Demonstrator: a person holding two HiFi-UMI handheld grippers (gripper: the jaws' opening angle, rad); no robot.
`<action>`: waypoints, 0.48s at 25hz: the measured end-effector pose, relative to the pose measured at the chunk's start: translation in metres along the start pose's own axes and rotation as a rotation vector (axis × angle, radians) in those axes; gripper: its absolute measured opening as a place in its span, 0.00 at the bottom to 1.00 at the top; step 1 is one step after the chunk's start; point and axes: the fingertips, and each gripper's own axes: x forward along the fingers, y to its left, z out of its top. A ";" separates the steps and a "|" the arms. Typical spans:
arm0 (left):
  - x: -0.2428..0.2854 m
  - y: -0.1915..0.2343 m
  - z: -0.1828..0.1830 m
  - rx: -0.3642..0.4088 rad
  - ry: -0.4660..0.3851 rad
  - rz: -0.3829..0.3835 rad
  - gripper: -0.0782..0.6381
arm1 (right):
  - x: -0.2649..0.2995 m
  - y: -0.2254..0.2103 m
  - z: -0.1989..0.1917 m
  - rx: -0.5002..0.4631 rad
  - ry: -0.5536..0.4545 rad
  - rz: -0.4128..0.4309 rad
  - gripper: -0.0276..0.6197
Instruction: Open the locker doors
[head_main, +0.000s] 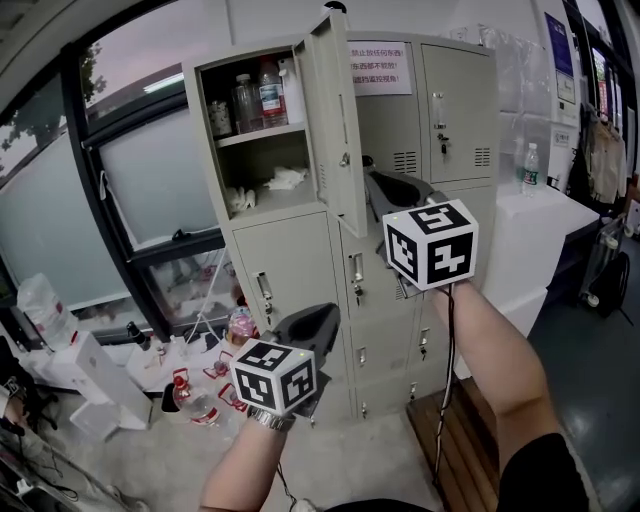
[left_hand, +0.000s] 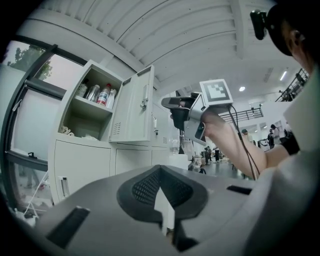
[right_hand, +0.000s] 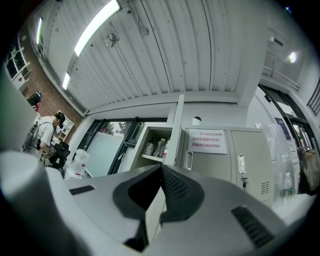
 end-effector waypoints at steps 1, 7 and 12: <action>-0.001 -0.002 -0.002 -0.002 0.002 0.006 0.10 | -0.003 0.002 -0.005 0.004 0.005 0.007 0.04; -0.008 -0.006 -0.016 -0.016 0.017 0.042 0.10 | -0.018 0.015 -0.044 0.051 0.047 0.052 0.04; -0.018 0.003 -0.027 -0.034 0.024 0.061 0.11 | -0.027 0.029 -0.074 0.066 0.082 0.065 0.04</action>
